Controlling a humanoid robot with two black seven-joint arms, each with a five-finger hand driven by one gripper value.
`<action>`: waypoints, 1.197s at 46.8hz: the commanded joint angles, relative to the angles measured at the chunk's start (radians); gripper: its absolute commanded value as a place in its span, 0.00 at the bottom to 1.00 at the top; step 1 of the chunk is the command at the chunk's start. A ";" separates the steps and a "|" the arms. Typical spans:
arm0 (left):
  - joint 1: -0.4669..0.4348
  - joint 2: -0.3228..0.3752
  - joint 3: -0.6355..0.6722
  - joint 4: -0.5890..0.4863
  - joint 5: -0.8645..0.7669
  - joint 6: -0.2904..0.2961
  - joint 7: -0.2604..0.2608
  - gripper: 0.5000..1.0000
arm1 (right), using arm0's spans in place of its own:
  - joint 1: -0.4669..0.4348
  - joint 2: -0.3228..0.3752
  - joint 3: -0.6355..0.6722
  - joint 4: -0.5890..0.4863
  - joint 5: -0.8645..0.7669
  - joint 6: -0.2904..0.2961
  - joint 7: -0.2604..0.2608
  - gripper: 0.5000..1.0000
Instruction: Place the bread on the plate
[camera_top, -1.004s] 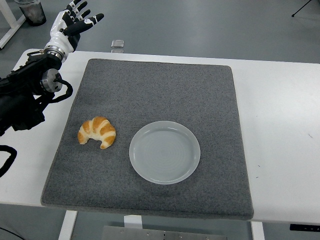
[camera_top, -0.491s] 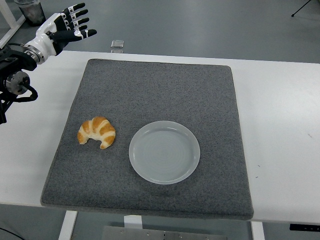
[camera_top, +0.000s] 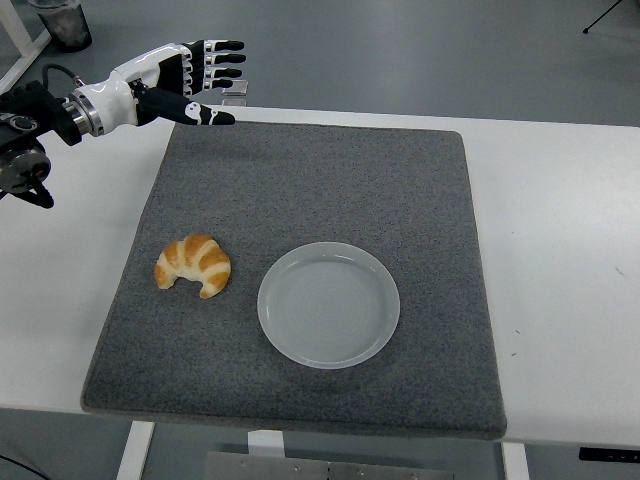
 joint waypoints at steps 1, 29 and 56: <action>-0.001 0.048 0.001 -0.077 0.047 0.011 0.000 0.98 | 0.000 0.000 0.000 0.000 0.000 0.000 0.000 0.90; -0.015 0.349 0.087 -0.379 0.375 0.054 -0.001 0.98 | 0.000 0.000 0.000 0.000 0.000 0.000 0.000 0.90; -0.011 0.447 0.119 -0.473 0.389 -0.072 0.061 0.98 | 0.000 0.000 0.000 0.000 0.000 0.000 0.000 0.90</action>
